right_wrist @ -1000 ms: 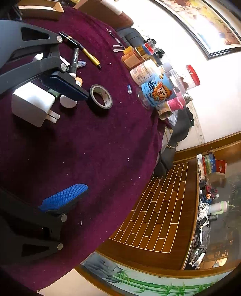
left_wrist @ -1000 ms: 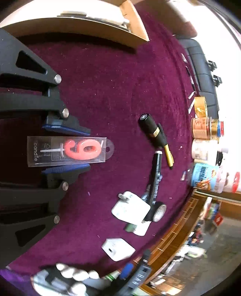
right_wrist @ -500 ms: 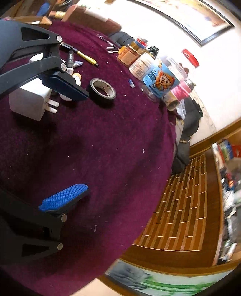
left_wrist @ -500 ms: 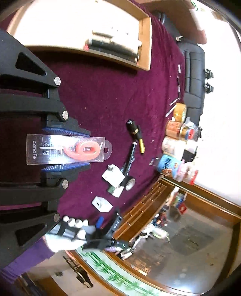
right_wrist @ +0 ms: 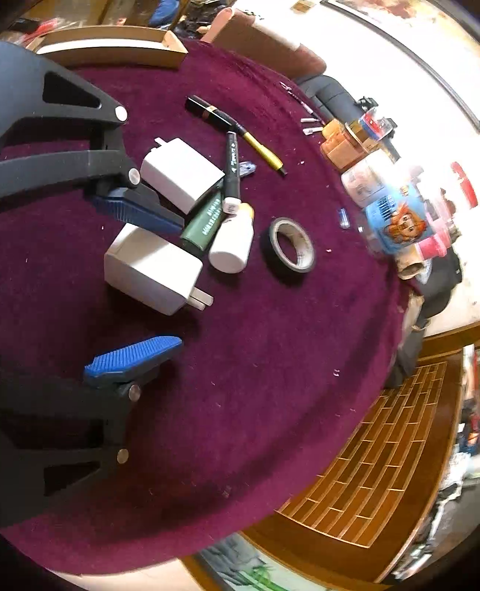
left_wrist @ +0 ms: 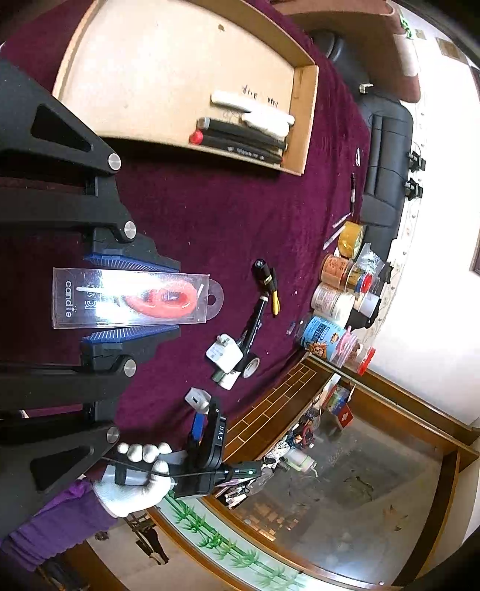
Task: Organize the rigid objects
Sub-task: 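Grasp the small white charger with the right tool while the left tool holds the candle package, then carry the candle package and white charger into the box and open both tools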
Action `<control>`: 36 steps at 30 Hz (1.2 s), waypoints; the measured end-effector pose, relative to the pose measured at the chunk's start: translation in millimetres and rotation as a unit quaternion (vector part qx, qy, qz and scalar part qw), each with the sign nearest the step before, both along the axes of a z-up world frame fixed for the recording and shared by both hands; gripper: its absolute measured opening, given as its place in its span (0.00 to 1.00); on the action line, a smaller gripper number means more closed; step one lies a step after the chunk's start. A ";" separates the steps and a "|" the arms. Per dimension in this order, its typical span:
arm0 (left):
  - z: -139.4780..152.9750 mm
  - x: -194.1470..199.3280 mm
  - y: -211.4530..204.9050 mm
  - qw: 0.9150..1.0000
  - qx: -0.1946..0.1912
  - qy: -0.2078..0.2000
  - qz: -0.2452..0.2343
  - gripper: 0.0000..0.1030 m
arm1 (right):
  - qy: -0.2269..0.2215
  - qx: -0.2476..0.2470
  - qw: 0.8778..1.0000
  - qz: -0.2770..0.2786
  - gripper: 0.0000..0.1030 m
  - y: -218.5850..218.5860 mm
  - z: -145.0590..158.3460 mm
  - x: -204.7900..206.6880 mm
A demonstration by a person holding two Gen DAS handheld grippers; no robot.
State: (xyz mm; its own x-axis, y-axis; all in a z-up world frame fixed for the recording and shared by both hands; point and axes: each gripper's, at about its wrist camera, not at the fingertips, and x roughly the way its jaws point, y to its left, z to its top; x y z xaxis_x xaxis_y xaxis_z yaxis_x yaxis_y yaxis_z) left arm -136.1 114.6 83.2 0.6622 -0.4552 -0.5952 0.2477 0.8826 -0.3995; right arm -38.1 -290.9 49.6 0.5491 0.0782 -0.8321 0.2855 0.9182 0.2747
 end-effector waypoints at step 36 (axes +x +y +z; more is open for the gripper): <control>-5.9 21.0 121.0 0.991 -0.007 0.029 0.133 0.22 | -0.054 0.089 0.984 0.142 0.19 77.3 41.4 -12.4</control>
State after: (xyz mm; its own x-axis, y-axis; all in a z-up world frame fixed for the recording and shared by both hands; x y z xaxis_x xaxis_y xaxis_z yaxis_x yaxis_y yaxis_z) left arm -115.0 235.6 77.4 0.7249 -0.2783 -0.6302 -0.0161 0.9077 -0.4193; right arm -50.5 -213.6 91.1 0.5690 0.3801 -0.7292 -0.0151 0.8914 0.4529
